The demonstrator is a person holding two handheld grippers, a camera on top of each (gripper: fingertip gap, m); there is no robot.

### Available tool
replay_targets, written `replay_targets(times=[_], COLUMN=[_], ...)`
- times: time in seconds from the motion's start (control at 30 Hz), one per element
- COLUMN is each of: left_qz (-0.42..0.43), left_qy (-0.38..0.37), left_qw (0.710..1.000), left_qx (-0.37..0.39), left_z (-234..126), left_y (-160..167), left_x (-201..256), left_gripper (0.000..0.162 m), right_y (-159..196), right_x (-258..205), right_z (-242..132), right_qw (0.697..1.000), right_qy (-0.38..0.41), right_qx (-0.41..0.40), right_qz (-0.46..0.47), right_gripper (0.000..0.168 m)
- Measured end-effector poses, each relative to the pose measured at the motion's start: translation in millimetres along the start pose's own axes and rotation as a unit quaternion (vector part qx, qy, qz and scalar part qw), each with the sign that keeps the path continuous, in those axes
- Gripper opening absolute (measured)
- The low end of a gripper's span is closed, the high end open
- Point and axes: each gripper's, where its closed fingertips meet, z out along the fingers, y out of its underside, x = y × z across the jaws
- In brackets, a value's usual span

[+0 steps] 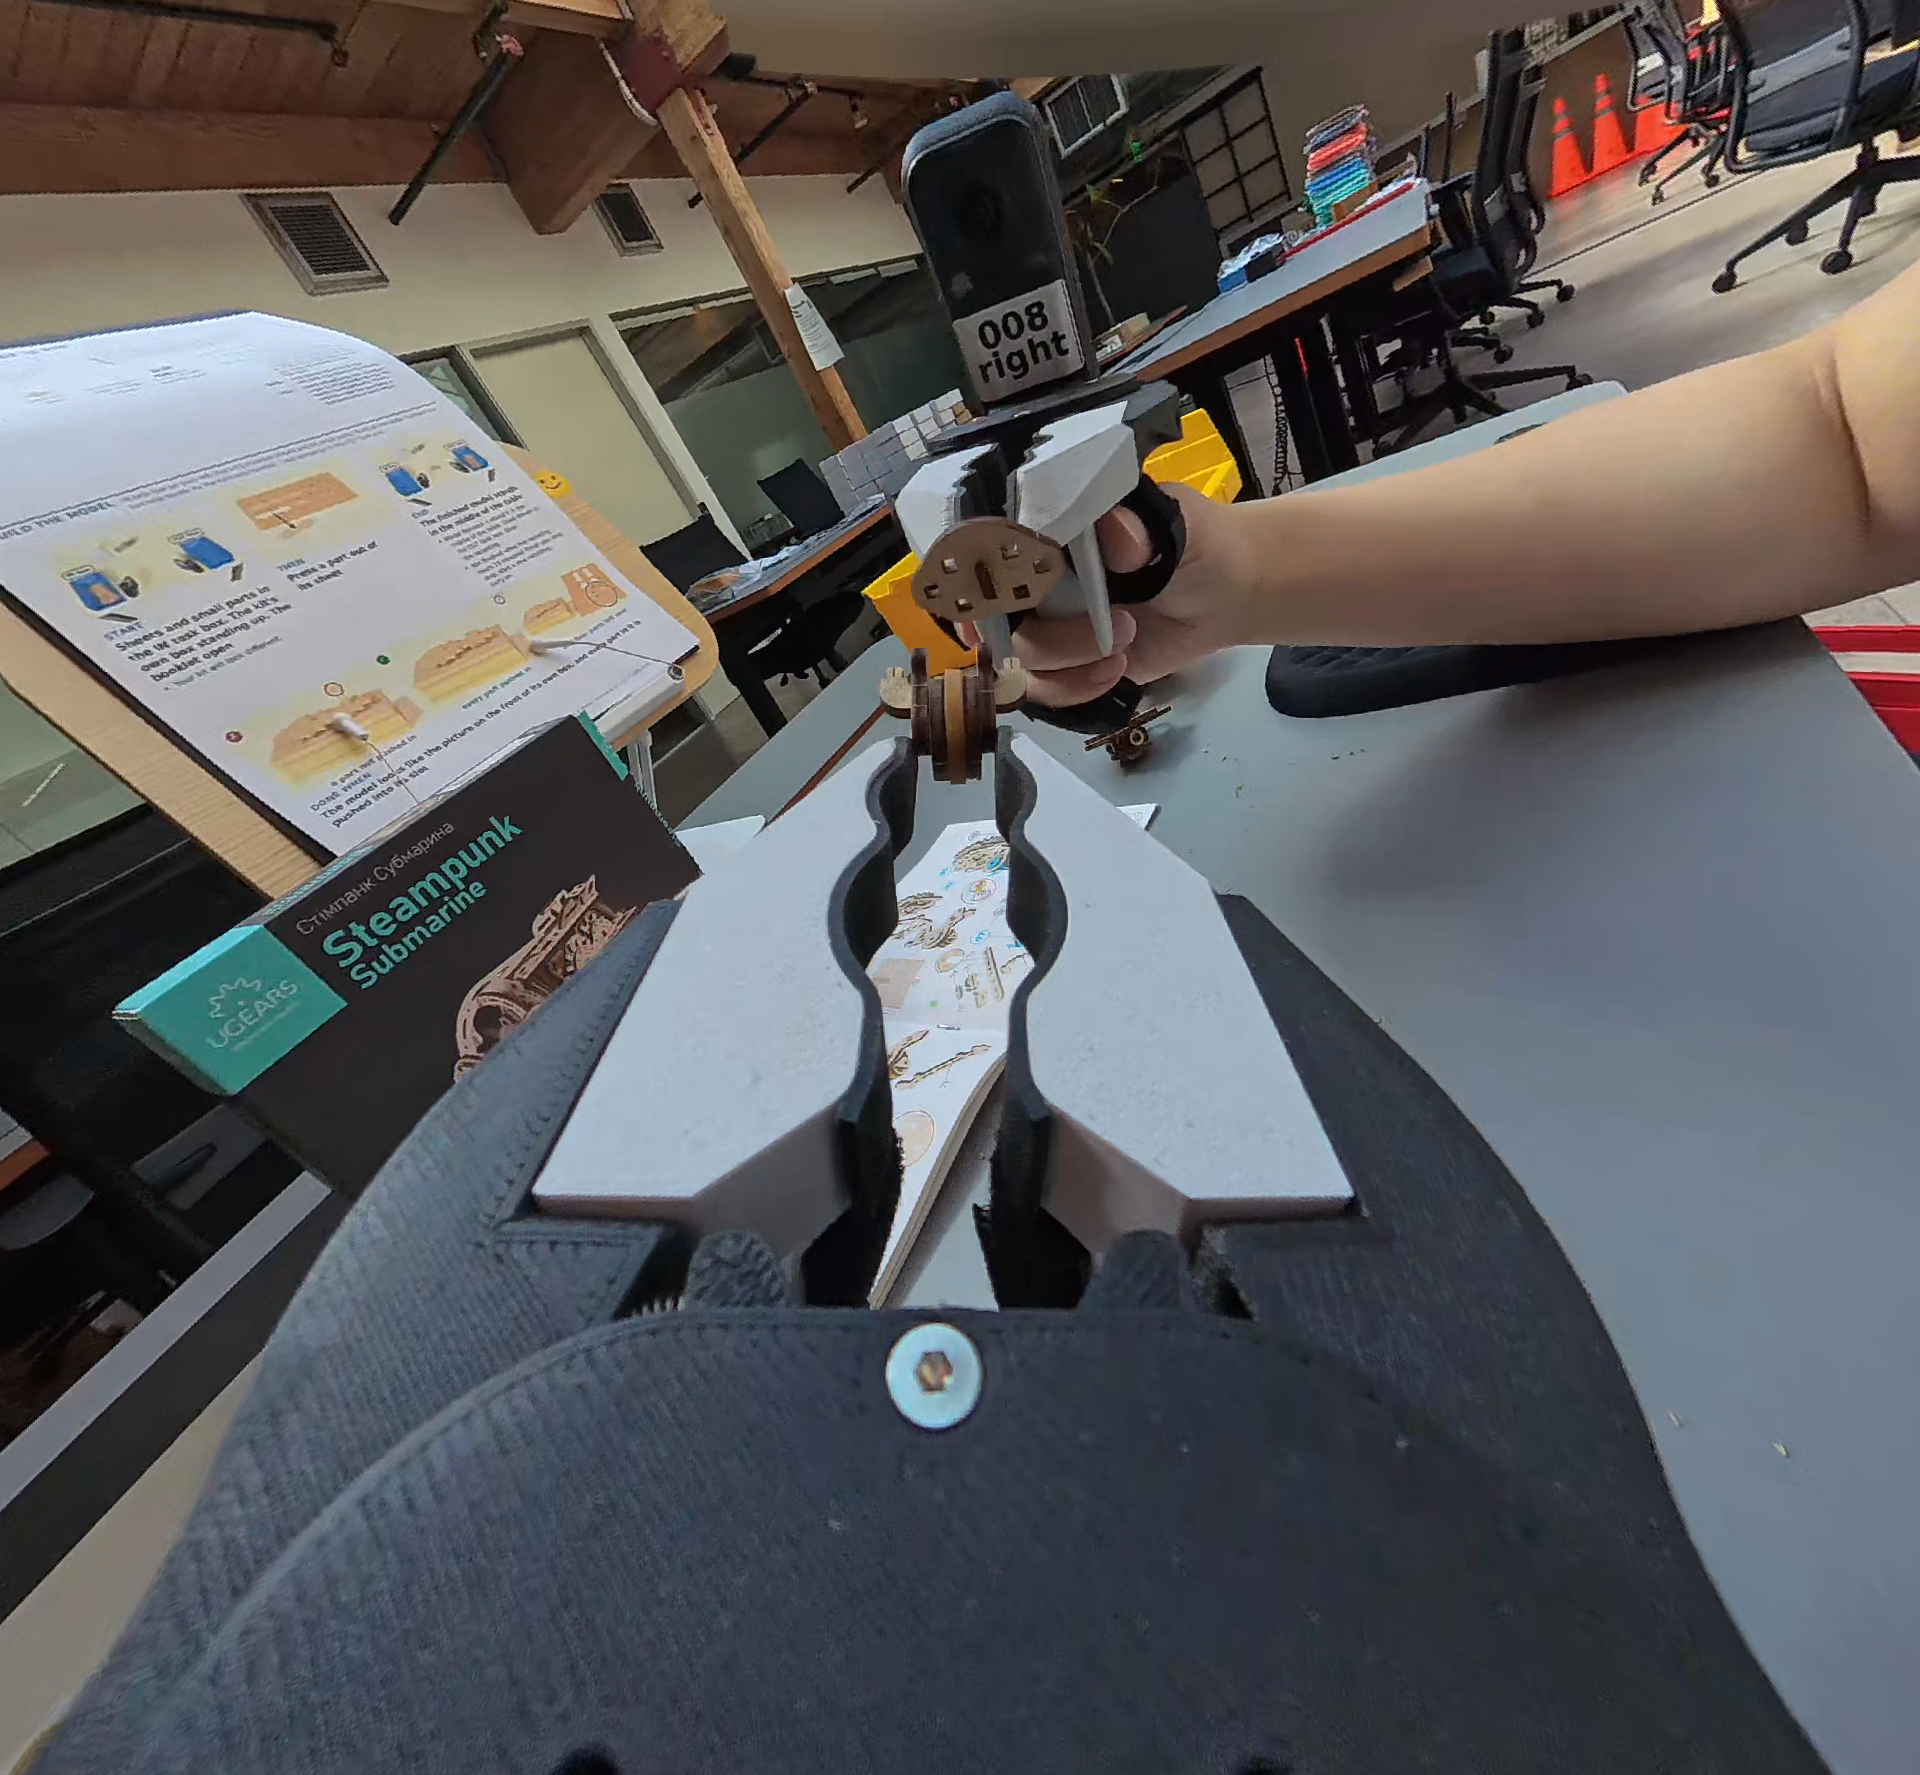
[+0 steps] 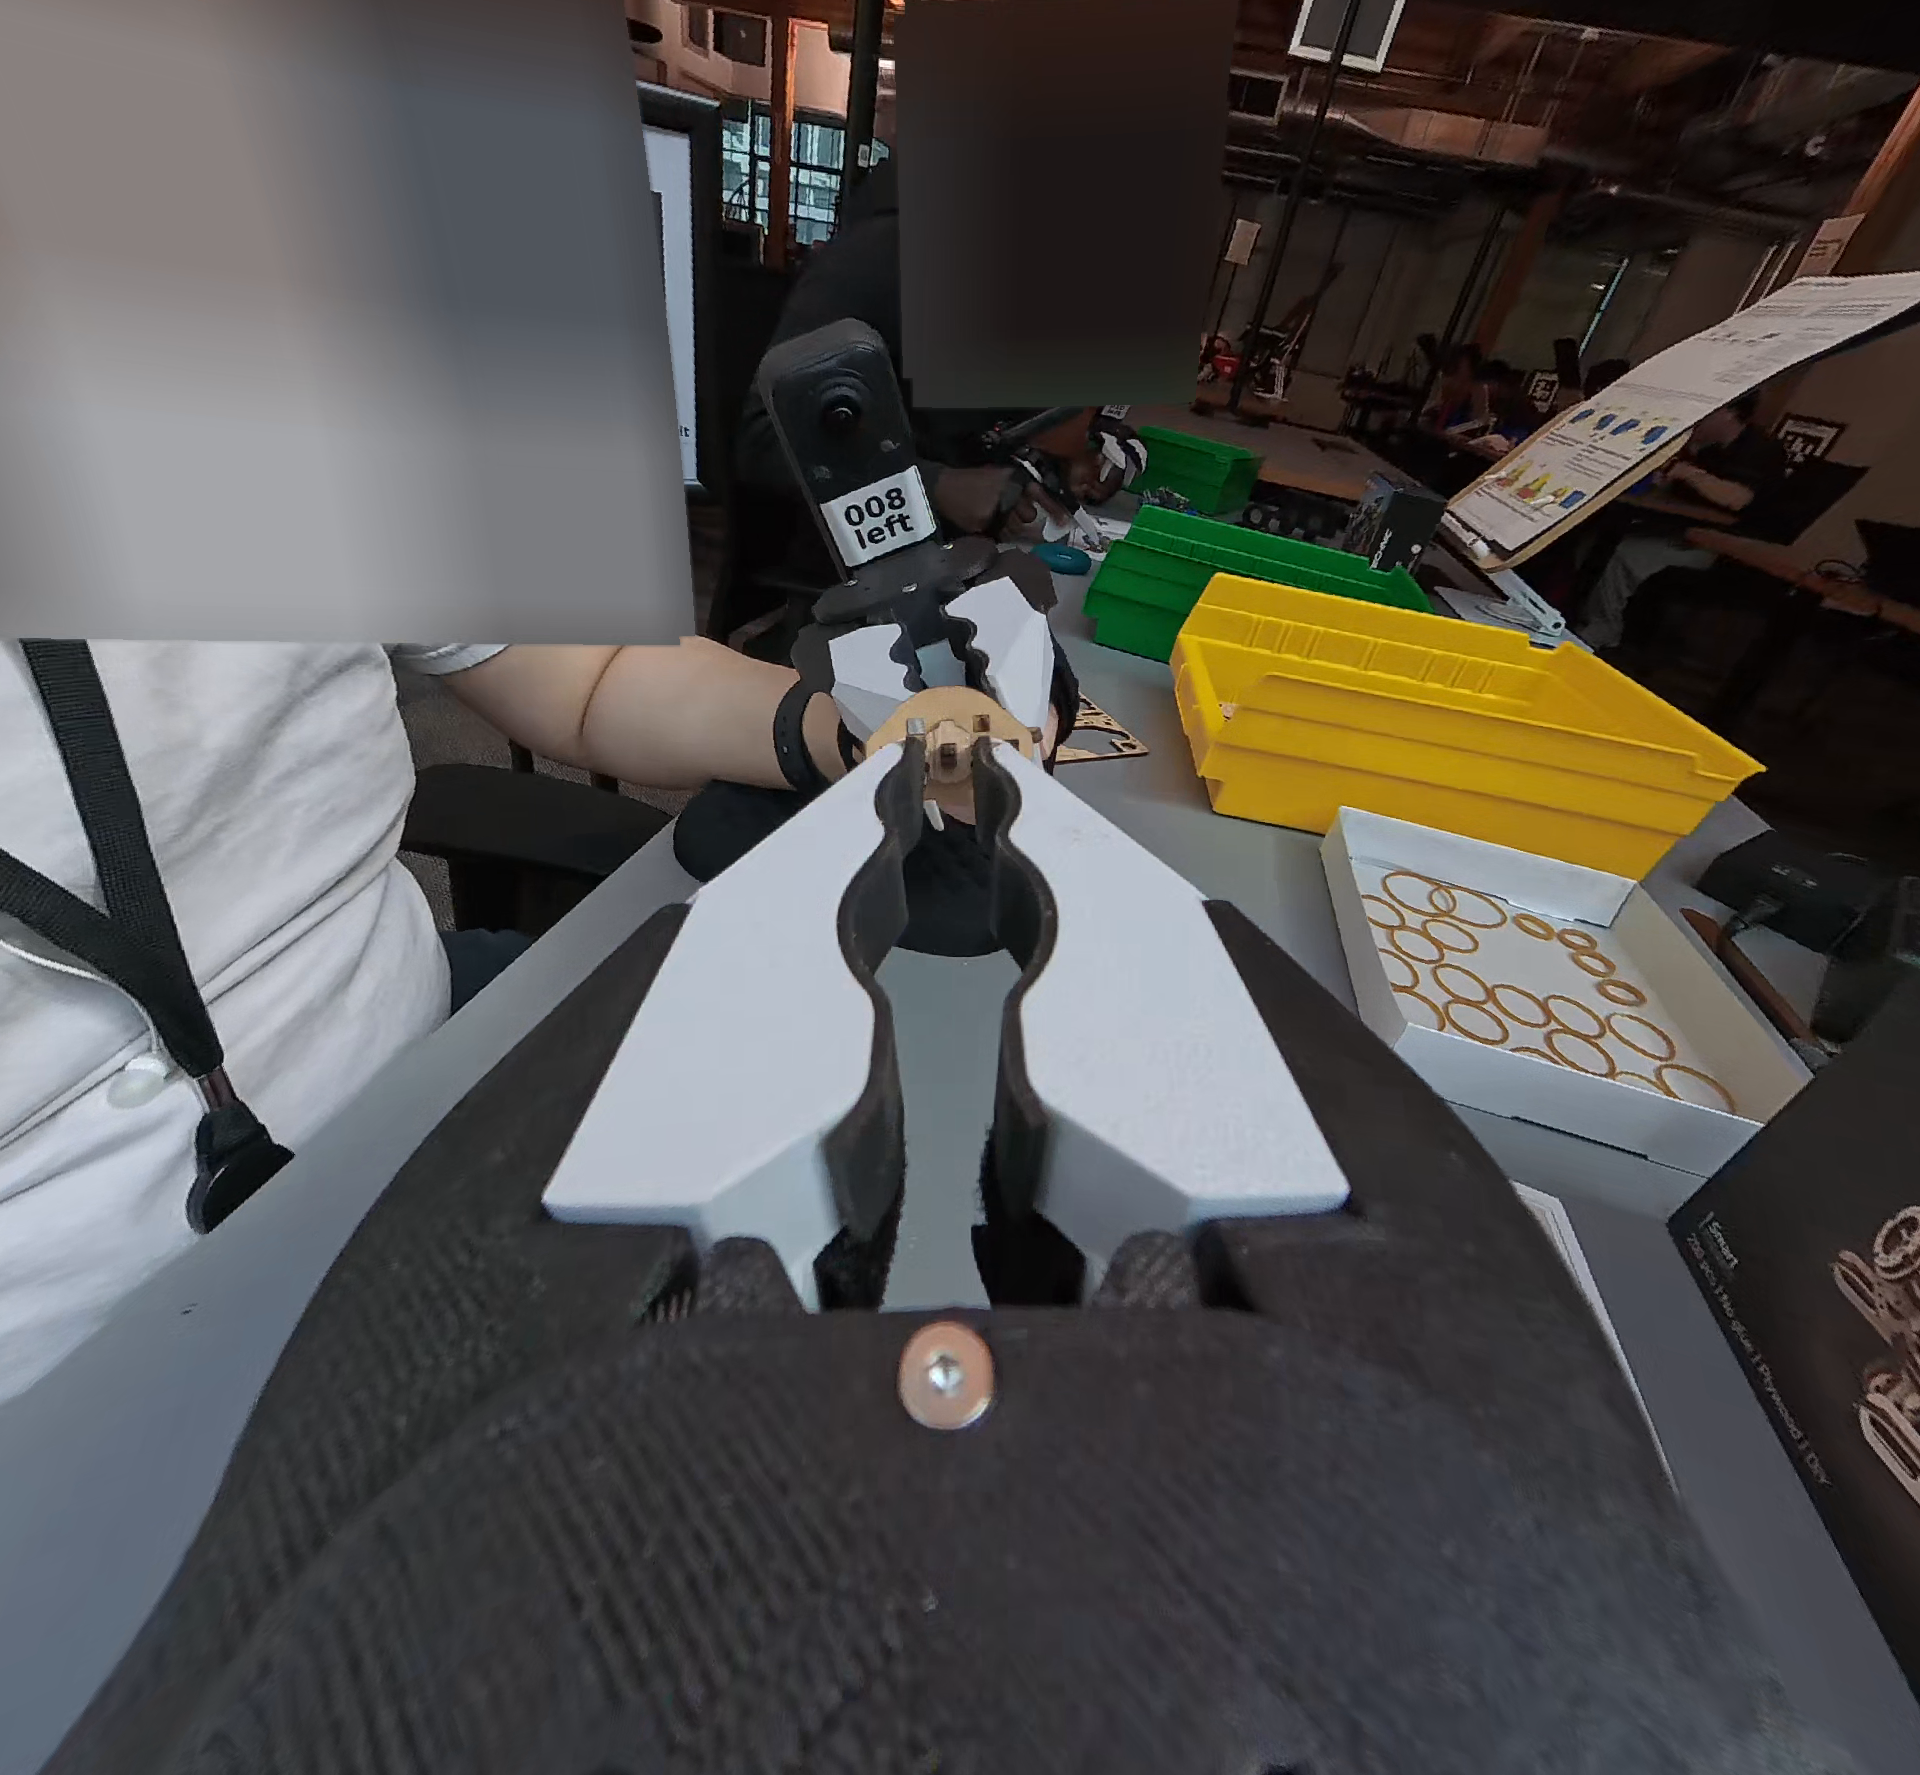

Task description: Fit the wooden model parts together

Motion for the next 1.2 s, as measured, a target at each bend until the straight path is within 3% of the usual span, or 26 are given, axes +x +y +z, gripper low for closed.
replay_targets(times=[0.03, 0.4, 0.77, 1.2], left_qz=[-0.005, -0.069, -0.037, -0.058], left_qy=[0.005, 0.034, 0.035, 0.063], left_qw=[1.000, 0.997, 0.999, 0.996], left_qx=[0.005, 0.020, 0.002, 0.004], left_z=[0, -1, 1, 0], left_y=[-2, -4, 1, 1], left_x=[2, 3, 8, 13], left_gripper=[0.013, 0.013, 0.013, 0.013], right_y=[1, 6, 13, 16], right_x=[1, 6, -1, -5], right_z=[3, 11, 16, 15], right_qw=[1.000, 0.998, 0.999, 0.999], right_qy=[0.005, 0.010, 0.000, 0.001], right_qx=[-0.002, -0.008, -0.017, -0.041], right_qz=[0.000, 0.054, 0.027, -0.014], right_gripper=[0.009, 0.009, 0.009, 0.009])
